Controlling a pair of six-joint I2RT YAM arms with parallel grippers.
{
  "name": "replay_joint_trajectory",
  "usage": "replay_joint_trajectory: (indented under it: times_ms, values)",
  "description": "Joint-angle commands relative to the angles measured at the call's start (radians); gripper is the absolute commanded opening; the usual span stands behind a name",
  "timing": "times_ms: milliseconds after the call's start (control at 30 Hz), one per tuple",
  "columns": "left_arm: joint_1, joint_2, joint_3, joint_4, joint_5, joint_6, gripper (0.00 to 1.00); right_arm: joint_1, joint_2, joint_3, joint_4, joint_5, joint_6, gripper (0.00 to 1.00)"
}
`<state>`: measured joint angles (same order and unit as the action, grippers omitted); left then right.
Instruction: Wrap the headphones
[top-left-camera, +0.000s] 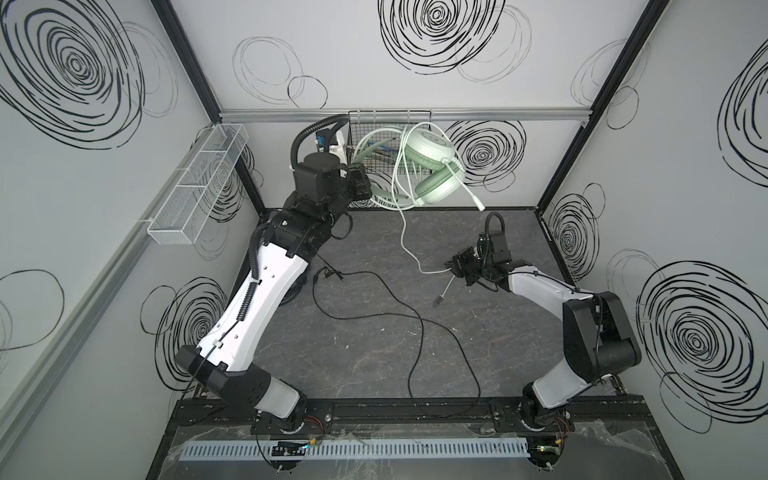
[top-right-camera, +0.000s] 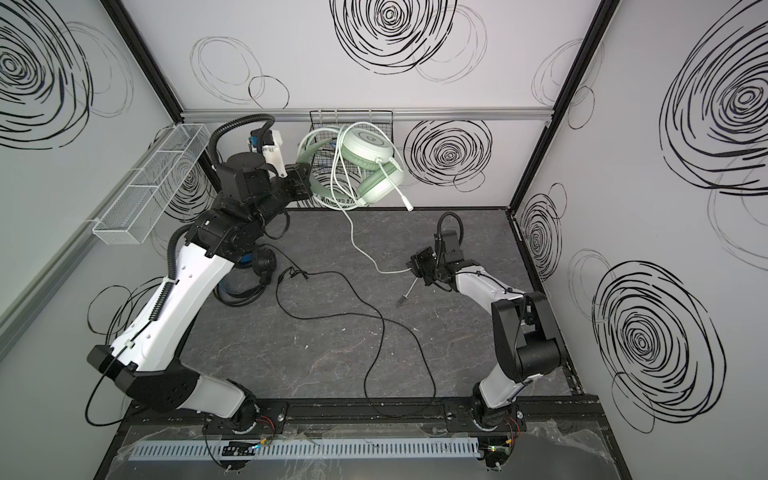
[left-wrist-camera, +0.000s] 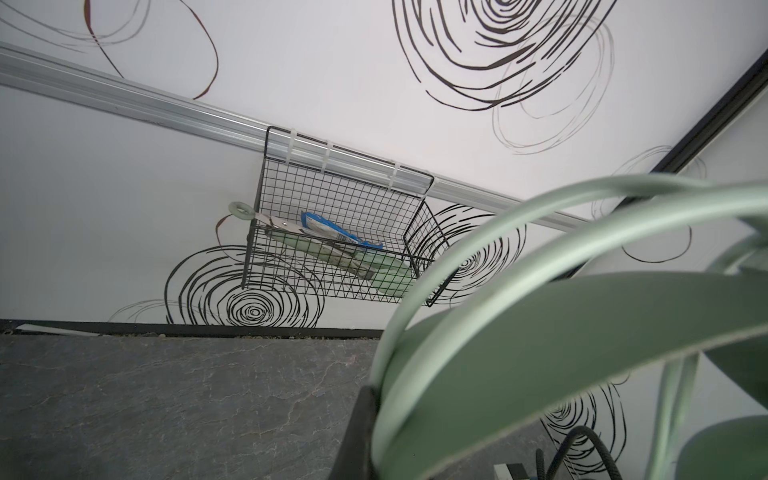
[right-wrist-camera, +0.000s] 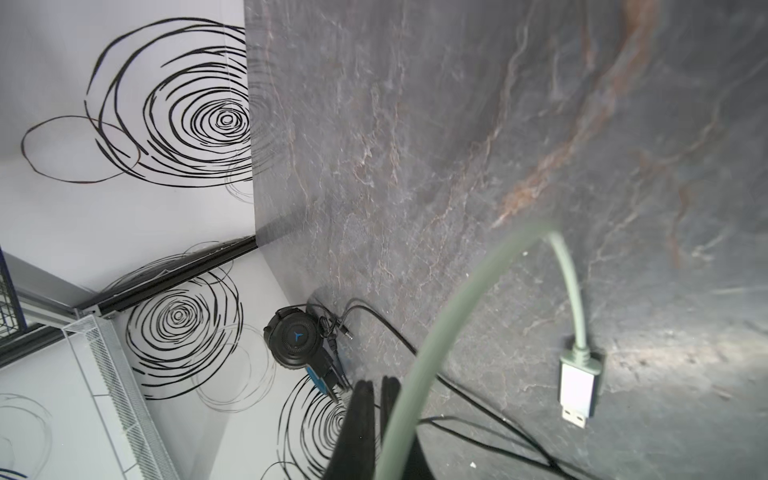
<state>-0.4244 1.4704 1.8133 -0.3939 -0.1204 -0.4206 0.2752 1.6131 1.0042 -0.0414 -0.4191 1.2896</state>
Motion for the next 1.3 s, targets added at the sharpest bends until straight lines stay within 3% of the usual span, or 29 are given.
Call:
replay_joint_trajectory:
  times_ms: [0, 367, 667, 967, 1133, 1267]
  values:
    - [0.049, -0.087, -0.079, 0.231, 0.204, -0.061, 0.0, -0.047, -0.034, 0.102, -0.062, 0.053, -0.1, 0.0]
    - [0.077, -0.198, -0.29, 0.232, 0.44, -0.018, 0.0, -0.142, 0.014, 0.406, -0.122, 0.171, -0.34, 0.0]
    - [0.031, -0.272, -0.418, 0.181, 0.479, 0.088, 0.0, -0.206, 0.026, 0.599, -0.152, 0.294, -0.468, 0.0]
    - [-0.062, -0.329, -0.489, 0.148, 0.57, 0.178, 0.0, -0.297, 0.066, 0.758, -0.198, 0.292, -0.537, 0.0]
    - [-0.117, -0.343, -0.525, 0.082, 0.594, 0.237, 0.0, -0.288, 0.099, 0.873, -0.242, 0.28, -0.6, 0.0]
    - [-0.16, -0.323, -0.527, 0.045, 0.587, 0.269, 0.0, -0.251, 0.12, 0.916, -0.236, 0.184, -0.631, 0.0]
